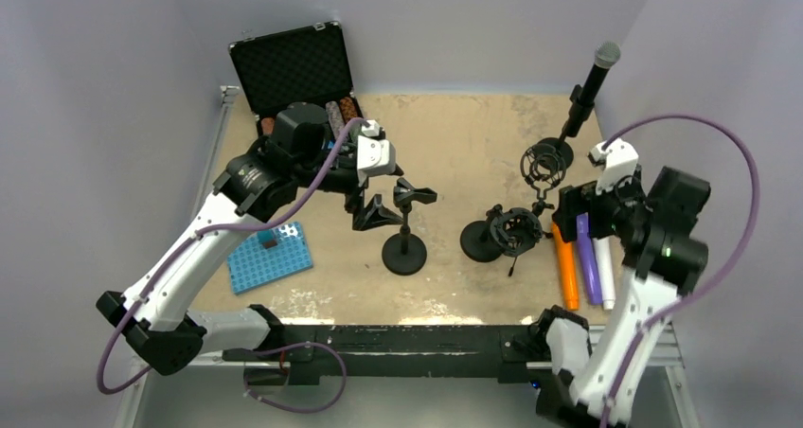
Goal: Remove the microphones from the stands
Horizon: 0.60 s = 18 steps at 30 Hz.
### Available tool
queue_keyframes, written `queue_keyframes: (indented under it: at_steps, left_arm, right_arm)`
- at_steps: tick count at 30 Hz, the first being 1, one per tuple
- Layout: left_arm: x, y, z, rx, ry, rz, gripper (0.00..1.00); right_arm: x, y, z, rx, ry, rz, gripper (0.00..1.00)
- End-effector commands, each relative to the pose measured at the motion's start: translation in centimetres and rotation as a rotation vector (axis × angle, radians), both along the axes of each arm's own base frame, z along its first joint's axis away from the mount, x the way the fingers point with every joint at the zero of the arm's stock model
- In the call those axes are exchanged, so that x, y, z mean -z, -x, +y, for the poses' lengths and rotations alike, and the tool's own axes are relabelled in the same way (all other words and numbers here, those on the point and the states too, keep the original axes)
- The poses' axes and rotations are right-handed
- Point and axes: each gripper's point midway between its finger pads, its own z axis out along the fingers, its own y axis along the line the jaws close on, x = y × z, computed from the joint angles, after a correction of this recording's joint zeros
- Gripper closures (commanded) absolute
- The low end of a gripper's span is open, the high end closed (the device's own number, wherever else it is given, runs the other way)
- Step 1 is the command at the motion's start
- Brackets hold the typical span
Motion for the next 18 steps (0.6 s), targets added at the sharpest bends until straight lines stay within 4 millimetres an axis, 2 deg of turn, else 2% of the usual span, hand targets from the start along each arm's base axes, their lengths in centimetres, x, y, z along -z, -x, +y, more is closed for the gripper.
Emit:
queue_keyframes:
  at_steps: [1,4,7,11,15,18]
  left_arm:
    - [-1.2,0.5,-0.3,0.047,0.020,-0.024,0.05]
    - [-0.7,-0.1,-0.4,0.030,0.007,-0.021,0.05]
    - [-0.3,-0.7,-0.6,0.017,-0.008,-0.022,0.07]
    - [0.3,-1.6,-0.7,-0.016,-0.044,0.000,0.13]
    - [1.2,-1.8,-0.6,-0.032,-0.059,0.019,0.19]
    - [1.4,-2.2,-0.6,-0.089,-0.046,0.084,0.21]
  right_arm:
    - [-8.6,3.0,9.3,-0.344,-0.125,-0.346,0.01]
    - [-13.3,3.9,13.5,-0.569,-0.238,-0.438,0.03]
    - [-15.6,3.8,16.3,-0.781,-0.259,-0.462,0.05]
    - [-14.4,3.2,19.3,-1.005,-0.161,-0.427,0.04]
    - [-13.4,1.3,22.2,-1.090,-0.171,-0.368,0.10]
    - [-12.5,1.0,24.5,-1.196,-0.157,-0.340,0.13]
